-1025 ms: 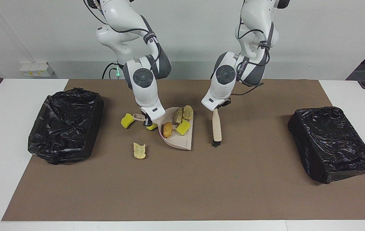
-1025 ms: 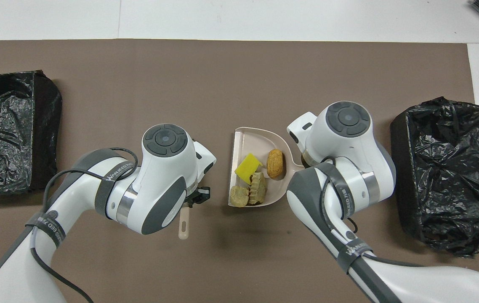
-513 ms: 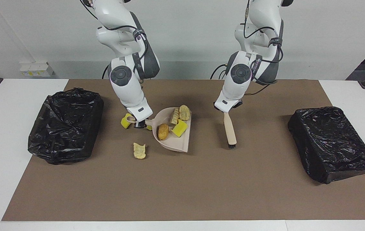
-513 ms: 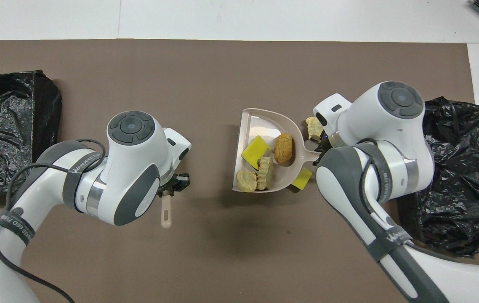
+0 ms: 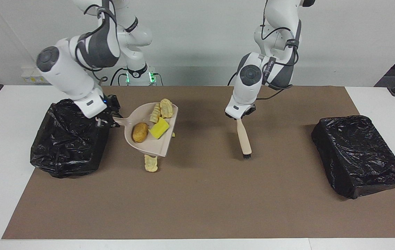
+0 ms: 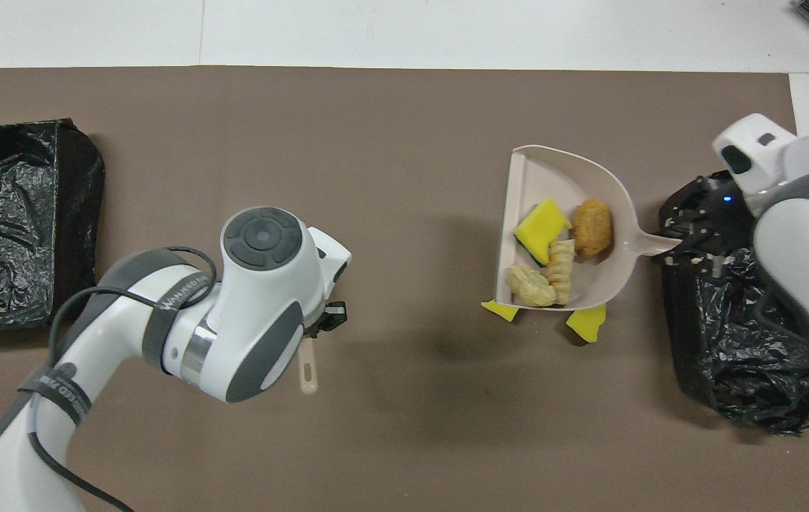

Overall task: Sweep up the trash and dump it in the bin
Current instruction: 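Carry the loaded dustpan to the black bag with the right gripper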

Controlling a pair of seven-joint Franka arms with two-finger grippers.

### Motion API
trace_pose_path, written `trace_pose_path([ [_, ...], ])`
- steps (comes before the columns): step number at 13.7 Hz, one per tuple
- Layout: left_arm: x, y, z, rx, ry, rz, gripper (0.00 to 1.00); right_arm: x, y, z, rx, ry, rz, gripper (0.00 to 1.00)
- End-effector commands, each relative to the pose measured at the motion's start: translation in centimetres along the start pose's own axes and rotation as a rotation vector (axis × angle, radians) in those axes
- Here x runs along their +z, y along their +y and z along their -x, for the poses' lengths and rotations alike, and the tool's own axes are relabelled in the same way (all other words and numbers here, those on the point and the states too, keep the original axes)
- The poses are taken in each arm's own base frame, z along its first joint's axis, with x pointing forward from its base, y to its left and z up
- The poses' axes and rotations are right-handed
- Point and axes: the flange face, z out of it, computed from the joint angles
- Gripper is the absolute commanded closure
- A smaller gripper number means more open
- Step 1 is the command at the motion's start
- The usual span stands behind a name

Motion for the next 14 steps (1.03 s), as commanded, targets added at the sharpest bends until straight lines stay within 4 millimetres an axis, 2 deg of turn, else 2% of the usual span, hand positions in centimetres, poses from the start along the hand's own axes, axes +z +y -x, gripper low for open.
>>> trace_pose_path([
  [1,1.6,2.6,7.0,0.012,0.071,0.061,1.0,-3.1,0.8,8.4,-0.036,0.023,-0.006,1.0],
  [2,2.9,2.9,9.8,0.017,0.108,0.091,1.0,-4.3,1.0,12.4,-0.063,-0.007,-0.004,1.0],
  [3,3.6,3.4,12.5,0.019,0.13,0.107,1.0,-5.4,1.0,15.2,-0.102,-0.051,-0.001,1.0],
  [5,3.8,4.7,15.4,-0.02,0.129,0.109,1.0,-6.6,1.1,19.4,-0.151,-0.151,0.008,1.0],
  [6,3.9,5.0,16.0,-0.044,0.111,0.12,1.0,-7.1,1.4,20.7,-0.152,-0.209,0.022,1.0],
  [7,4.1,5.2,16.6,-0.063,0.079,0.139,1.0,-7.7,1.5,21.7,-0.152,-0.27,0.034,1.0],
  [8,4.4,6.1,18.3,-0.035,0.071,0.139,1.0,-8.0,1.9,22.1,-0.168,-0.326,0.057,1.0],
  [10,5.2,6.8,19.5,-0.02,0.056,0.153,1.0,-8.6,2.8,22.8,-0.203,-0.443,0.128,1.0],
  [14,7.1,7.2,20.7,0.014,0.078,0.17,1.0,-6.8,2.5,23.1,-0.272,-0.611,0.181,1.0],
])
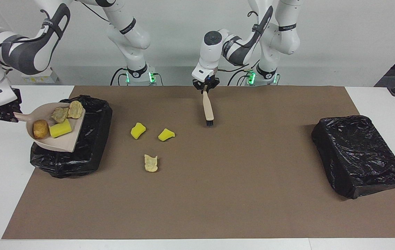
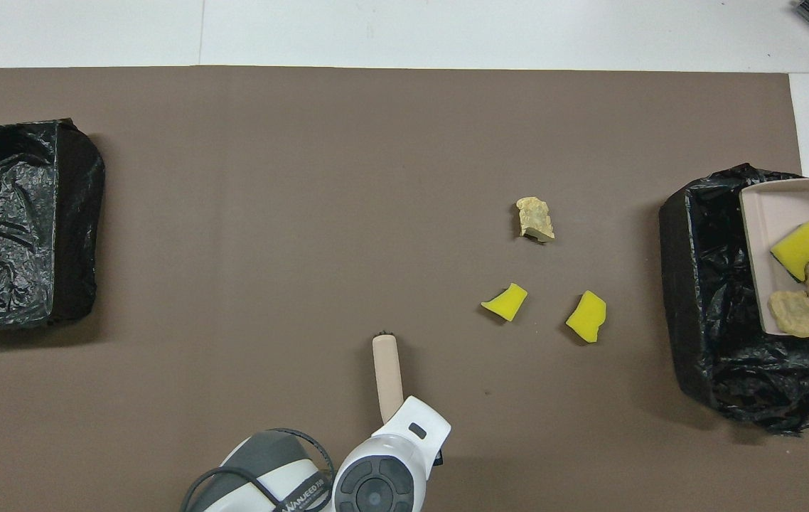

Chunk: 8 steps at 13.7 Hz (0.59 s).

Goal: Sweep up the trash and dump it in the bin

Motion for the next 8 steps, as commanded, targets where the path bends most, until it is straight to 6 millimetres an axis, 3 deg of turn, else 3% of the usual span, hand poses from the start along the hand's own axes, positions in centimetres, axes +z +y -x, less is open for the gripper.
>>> trace_pose_path([
  [1,0.7,-0.5,0.9,0.005,0.002,0.021,1.0,0.4,-1.1,-1.4,-0.067,-0.091,0.022,1.0],
  [3,0.5,-0.7,0.1,0.005,-0.001,0.021,0.07,0.7,-2.2,-3.4,0.012,-0.173,-0.015,1.0],
  [4,0.1,-1.5,-1.3,-0.026,-0.006,0.019,0.0,1.0,-2.7,-4.4,0.006,-0.184,-0.025,1.0],
  [6,-2.3,-3.0,-4.7,-0.034,-0.043,-0.007,0.0,1.0,-2.9,-4.7,0.002,-0.189,-0.036,1.0],
  [8,-5.2,-6.4,-9.9,0.008,-0.065,-0.001,0.0,0.6,-2.5,-5.5,-0.014,-0.198,-0.037,1.0],
])
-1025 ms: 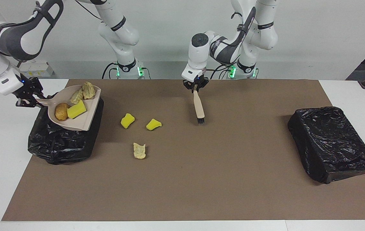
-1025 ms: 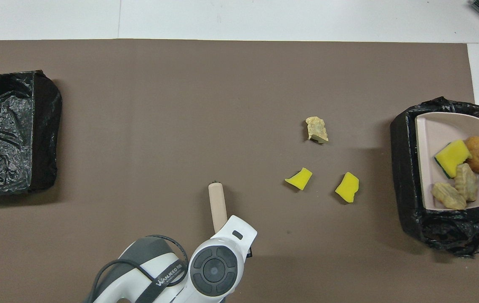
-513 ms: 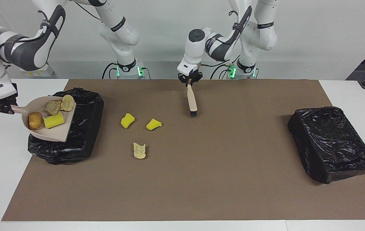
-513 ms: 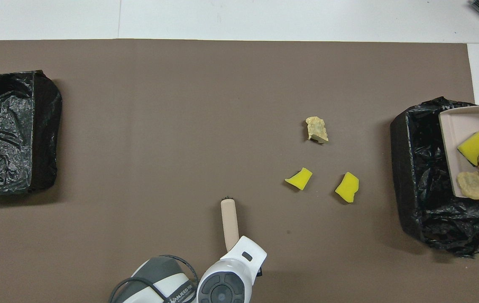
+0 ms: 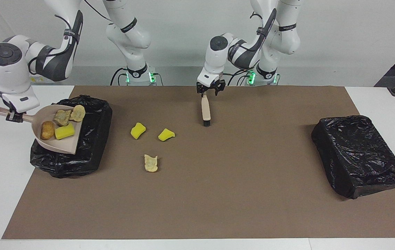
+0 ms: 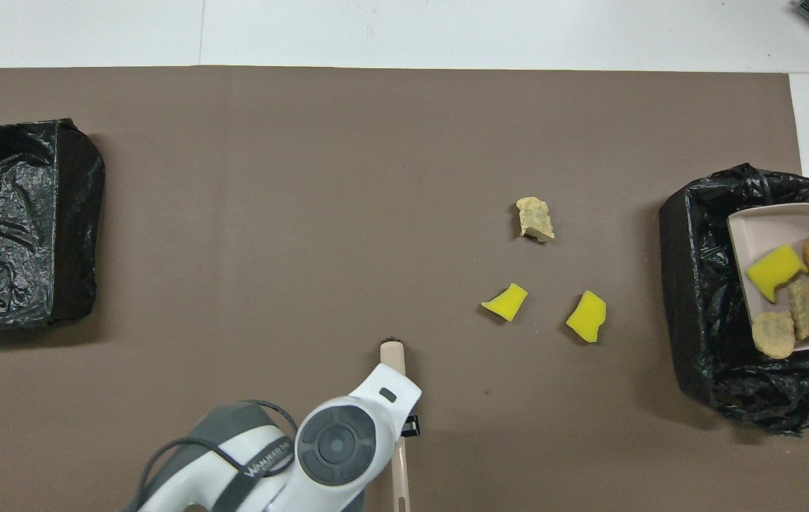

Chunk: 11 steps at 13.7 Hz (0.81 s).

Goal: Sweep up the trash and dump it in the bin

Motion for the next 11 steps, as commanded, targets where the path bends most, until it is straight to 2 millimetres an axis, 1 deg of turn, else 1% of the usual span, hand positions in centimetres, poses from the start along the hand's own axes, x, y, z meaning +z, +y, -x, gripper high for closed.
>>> trace_pose_path([
  [1,-5.0,-5.2,-6.6,0.058,-0.042,0.017,0.0,-1.2,-0.6,-0.2,-0.012,-0.062,0.007,1.0],
  [2,-6.2,-7.2,-8.5,0.14,-0.058,0.014,0.0,-1.6,-0.7,0.0,-0.02,-0.093,0.01,1.0],
  [3,-7.4,-9.5,-10.5,0.164,-0.073,0.02,0.0,-2.1,-0.7,0.1,-0.008,-0.104,0.016,1.0],
  [4,-8.2,-12.2,-12.3,0.146,-0.073,0.026,0.0,-2.5,-0.7,-0.1,0.0,-0.111,0.023,1.0],
  [6,-10.6,-15.9,-15.1,0.182,-0.027,0.004,0.0,-3.7,-0.6,0.2,0.0,-0.153,0.036,1.0],
  [7,-12.1,-17.9,-16.7,0.2,-0.021,0.013,0.0,-5.3,-0.9,0.8,-0.003,-0.184,0.053,1.0],
  [8,-13.2,-20.0,-18.3,0.229,-0.016,0.016,0.0,-8.2,-0.8,0.8,-0.011,-0.222,0.077,1.0],
  [10,-15.5,-23.2,-20.2,0.247,0.008,-0.003,0.0,-12.9,-1.6,2.3,0.044,-0.237,0.049,1.0],
  [11,-16.7,-24.6,-20.7,0.253,0.02,-0.016,0.0,-15.6,-1.7,1.7,0.067,-0.225,0.034,1.0],
])
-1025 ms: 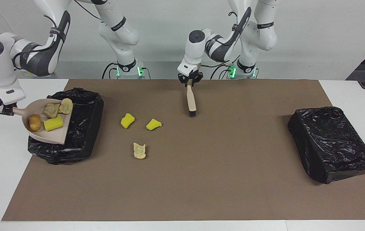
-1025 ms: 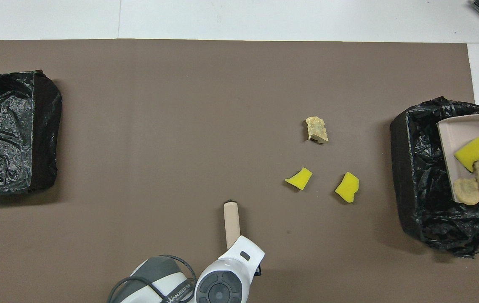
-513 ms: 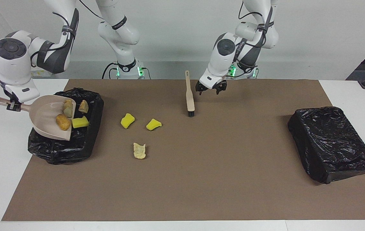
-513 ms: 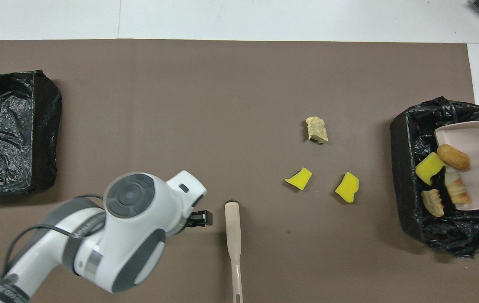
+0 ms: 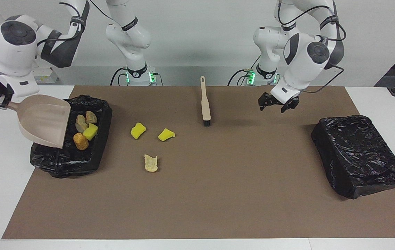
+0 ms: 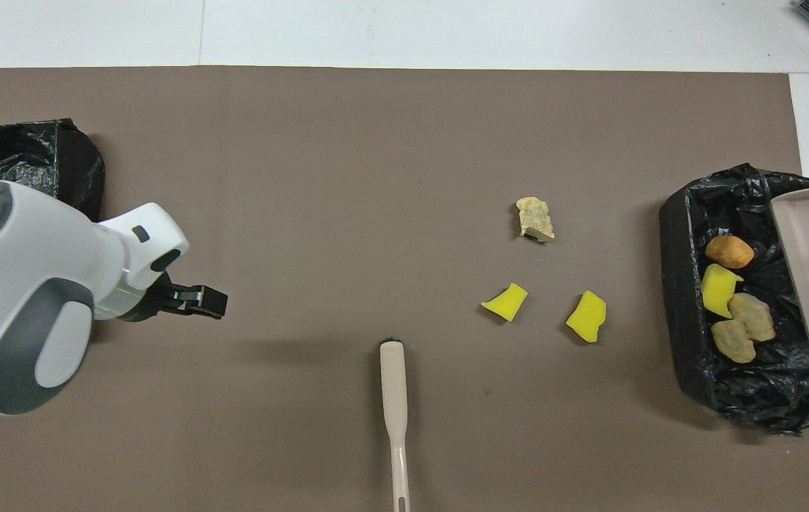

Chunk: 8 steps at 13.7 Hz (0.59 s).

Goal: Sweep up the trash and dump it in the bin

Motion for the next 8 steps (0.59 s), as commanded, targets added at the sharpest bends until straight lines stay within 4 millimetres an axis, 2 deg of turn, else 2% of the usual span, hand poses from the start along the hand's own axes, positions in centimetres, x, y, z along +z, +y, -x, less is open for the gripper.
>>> trace_pose_path([
  [1,-3.7,-3.4,-1.0,0.042,0.01,-0.036,0.0,-7.2,-0.1,0.2,0.091,0.006,-0.027,1.0],
  [3,-8.2,-4.7,-0.7,0.049,-0.004,-0.041,0.0,-9.3,0.0,-2.2,0.252,0.063,-0.051,1.0],
  [5,-12.2,-6.3,0.0,0.043,0.005,-0.085,0.0,-11.6,0.6,-6.1,0.417,0.161,-0.06,1.0],
  [7,-15.2,-6.3,0.5,0.039,0.03,-0.093,0.0,-13.1,1.0,-8.6,0.596,0.28,-0.084,1.0],
  [8,-16.0,-6.4,0.5,0.043,0.045,-0.102,0.0,-14.0,1.1,-9.7,0.628,0.296,-0.083,1.0],
])
